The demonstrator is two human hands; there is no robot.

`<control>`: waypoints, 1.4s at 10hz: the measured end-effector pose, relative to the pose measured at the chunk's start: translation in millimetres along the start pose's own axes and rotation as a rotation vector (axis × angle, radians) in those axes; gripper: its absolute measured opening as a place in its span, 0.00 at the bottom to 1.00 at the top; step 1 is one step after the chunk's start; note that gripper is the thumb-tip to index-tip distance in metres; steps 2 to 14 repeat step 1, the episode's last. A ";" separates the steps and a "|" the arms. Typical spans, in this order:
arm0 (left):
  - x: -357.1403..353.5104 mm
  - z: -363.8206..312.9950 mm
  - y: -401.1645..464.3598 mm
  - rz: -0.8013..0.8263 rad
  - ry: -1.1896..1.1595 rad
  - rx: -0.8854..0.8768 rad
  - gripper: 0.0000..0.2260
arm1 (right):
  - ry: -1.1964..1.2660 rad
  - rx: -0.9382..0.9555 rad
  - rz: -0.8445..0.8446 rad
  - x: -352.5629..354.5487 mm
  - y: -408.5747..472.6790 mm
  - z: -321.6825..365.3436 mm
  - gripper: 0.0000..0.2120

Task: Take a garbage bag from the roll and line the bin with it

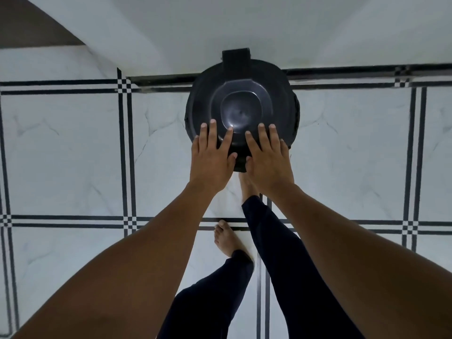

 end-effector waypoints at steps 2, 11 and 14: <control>5.7 -0.8 -2.4 -0.009 0.016 0.005 0.28 | 0.001 0.000 -0.004 4.5 -0.7 2.7 0.27; 5.7 -0.8 -2.4 -0.009 0.016 0.005 0.28 | 0.001 0.000 -0.004 4.5 -0.7 2.7 0.27; 5.7 -0.8 -2.4 -0.009 0.016 0.005 0.28 | 0.001 0.000 -0.004 4.5 -0.7 2.7 0.27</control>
Point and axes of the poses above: each hand's wrist, its own y-axis towards the middle knuckle, its own x-axis out of the back of the hand, z = x × y, the point moved 4 cm from there along y, towards the middle knuckle, and after that the axes turned 7 degrees about -z, right-handed, at the moved point
